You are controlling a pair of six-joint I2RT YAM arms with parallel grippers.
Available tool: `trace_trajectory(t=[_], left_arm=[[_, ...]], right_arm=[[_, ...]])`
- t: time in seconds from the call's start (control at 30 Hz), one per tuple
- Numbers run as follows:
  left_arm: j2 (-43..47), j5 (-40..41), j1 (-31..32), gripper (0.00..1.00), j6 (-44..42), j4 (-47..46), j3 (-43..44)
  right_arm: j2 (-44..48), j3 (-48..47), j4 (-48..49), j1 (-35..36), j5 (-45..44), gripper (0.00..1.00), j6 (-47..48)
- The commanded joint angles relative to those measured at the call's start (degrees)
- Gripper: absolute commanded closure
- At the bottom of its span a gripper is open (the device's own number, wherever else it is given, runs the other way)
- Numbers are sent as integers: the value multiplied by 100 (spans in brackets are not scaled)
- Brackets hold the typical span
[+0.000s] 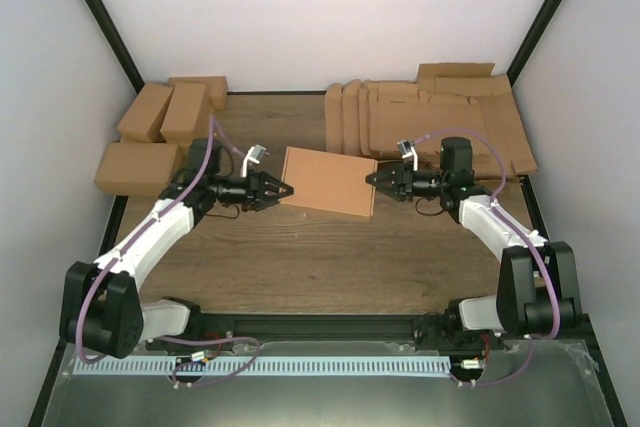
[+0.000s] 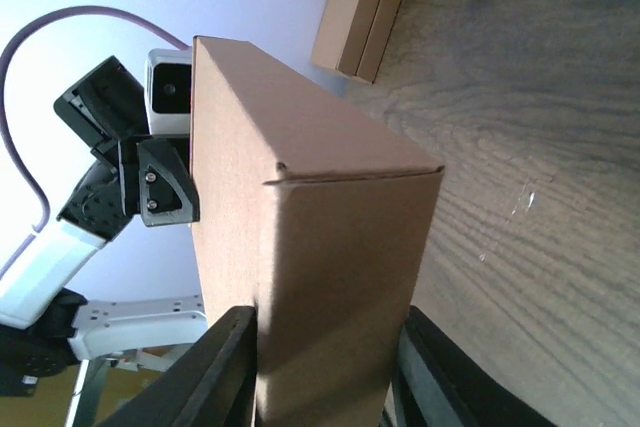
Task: Fold the paper box
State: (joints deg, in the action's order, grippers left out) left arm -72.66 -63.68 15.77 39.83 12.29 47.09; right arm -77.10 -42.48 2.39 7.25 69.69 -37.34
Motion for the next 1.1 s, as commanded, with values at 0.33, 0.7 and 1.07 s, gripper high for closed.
trace_trajectory(t=[0.33, 0.7, 1.07], left_arm=[[1279, 1990, 178, 0, 1732, -1246, -792], [1937, 6496, 3147, 0, 3447, -3667, -1727], [759, 7540, 3972, 6, 3636, -5209, -1701]], right_arm=[[552, -28, 840, 66, -812, 74, -1549], [573, -357, 1229, 424, -1582, 74, -2469], [750, -541, 1117, 536, -1709, 74, -2770]])
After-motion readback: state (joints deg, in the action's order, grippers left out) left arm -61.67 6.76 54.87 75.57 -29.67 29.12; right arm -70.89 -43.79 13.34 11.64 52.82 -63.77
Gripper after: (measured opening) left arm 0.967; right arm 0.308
